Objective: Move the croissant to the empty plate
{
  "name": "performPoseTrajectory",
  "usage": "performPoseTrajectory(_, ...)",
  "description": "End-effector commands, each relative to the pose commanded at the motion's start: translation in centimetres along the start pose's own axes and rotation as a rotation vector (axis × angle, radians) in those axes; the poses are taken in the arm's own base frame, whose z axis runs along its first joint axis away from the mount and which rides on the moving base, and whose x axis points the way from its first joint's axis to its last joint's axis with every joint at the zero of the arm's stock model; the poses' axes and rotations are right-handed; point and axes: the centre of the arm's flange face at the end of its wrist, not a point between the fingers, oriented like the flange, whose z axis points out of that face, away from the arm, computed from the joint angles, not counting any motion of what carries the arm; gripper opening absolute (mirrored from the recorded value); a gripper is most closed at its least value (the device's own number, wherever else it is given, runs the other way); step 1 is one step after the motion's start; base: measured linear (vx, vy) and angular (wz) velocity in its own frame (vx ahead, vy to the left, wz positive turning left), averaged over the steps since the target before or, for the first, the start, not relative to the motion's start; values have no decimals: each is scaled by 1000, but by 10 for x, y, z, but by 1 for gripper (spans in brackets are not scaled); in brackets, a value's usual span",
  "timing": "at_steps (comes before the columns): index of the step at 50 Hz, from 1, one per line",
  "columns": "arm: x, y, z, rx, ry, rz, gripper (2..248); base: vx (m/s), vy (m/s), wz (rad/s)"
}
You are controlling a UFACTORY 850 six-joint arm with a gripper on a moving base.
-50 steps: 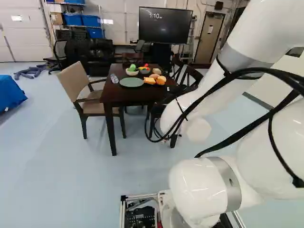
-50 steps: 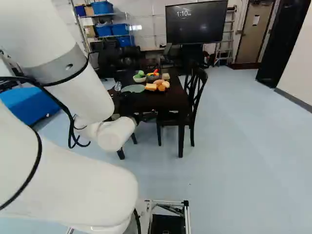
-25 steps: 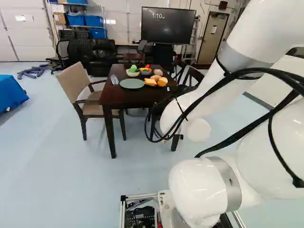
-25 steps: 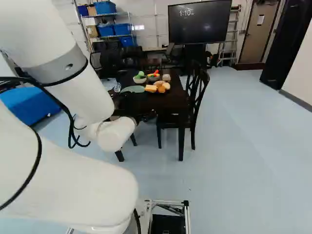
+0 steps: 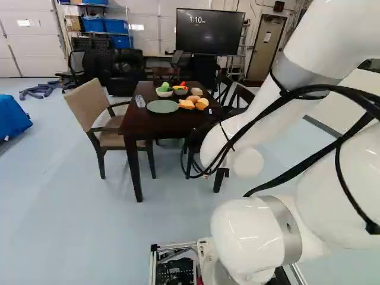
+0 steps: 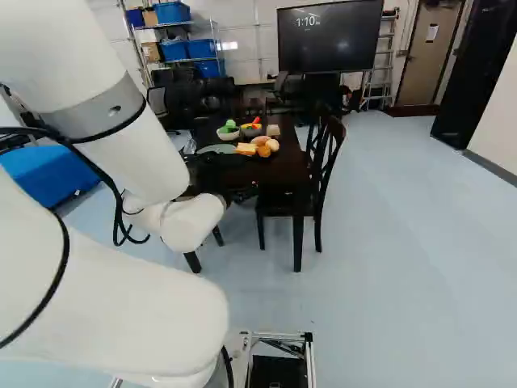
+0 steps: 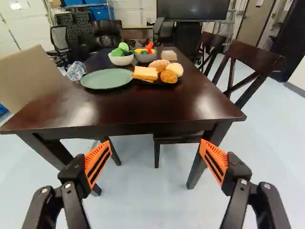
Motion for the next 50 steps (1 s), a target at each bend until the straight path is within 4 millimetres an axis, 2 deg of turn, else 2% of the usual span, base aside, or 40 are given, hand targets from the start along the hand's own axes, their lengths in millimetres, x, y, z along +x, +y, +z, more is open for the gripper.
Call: performPoseTrajectory(50, 0, 0, 0, 0, 0, 0, 247, 59, -27, 1)
